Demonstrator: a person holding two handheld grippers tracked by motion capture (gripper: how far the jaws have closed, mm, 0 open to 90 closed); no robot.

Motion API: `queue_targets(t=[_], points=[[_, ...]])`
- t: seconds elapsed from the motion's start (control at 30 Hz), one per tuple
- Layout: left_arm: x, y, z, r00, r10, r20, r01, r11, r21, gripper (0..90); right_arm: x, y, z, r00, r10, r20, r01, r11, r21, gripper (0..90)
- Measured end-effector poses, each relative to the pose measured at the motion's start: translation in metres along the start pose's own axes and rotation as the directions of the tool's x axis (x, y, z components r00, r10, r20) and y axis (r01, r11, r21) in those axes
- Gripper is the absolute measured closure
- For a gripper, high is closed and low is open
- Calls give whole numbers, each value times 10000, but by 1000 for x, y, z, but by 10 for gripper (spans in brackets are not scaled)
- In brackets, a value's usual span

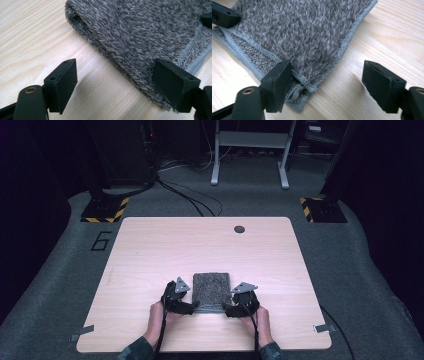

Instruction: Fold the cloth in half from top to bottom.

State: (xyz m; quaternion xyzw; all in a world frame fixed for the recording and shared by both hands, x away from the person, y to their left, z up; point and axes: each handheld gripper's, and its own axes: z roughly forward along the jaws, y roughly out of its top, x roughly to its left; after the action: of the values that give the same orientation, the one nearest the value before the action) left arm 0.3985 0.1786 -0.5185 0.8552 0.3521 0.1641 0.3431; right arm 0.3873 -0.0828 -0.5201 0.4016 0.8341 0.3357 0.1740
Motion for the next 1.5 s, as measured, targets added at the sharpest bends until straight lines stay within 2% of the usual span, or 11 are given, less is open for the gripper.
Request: queue_targets(t=[0.07,0.23,0.3,0.37,0.57,0.6,0.7,0.9,1.17,1.33,1.5], points=[[0,-1,1,10000,-57,-7,57,10000,-29,188,-1,-1,1,9999,61,111,-61,10000,-17,184],[4,0,4,9998,-158,90,158,9999,23,152,-6,-1,4,9996,277,-39,-277,9996,-2,132],[5,0,4,9999,-50,111,48,9999,136,149,-7,-1,5,9994,358,-34,-358,9994,25,117],[6,1,5,9999,-42,105,40,9999,119,143,-8,0,5,9996,274,-15,-274,9996,40,112],[10,5,9,9995,-260,197,258,9996,131,142,-11,2,8,9988,487,36,-487,9988,60,110],[10,5,9,9995,-260,197,258,9996,131,142,-13,3,8,9995,307,51,-307,9995,51,109],[11,5,11,9989,-389,278,386,9992,111,139,-13,3,9,9990,453,60,-453,9990,34,108],[11,5,8,9987,-439,268,439,9990,23,143,-13,3,7,9993,362,38,-362,9993,19,122],[11,3,-9,9983,-534,228,541,9980,-325,130,-16,-1,-16,9987,485,-185,-493,9976,-479,130],[17,-5,-28,9975,-708,-12,706,9955,-627,113,-26,-9,-34,9960,894,-91,-899,9927,-799,131],[25,-14,-42,9957,-876,-302,853,9938,-711,107,-37,-19,-47,9938,1096,181,-1074,9895,-970,134]])
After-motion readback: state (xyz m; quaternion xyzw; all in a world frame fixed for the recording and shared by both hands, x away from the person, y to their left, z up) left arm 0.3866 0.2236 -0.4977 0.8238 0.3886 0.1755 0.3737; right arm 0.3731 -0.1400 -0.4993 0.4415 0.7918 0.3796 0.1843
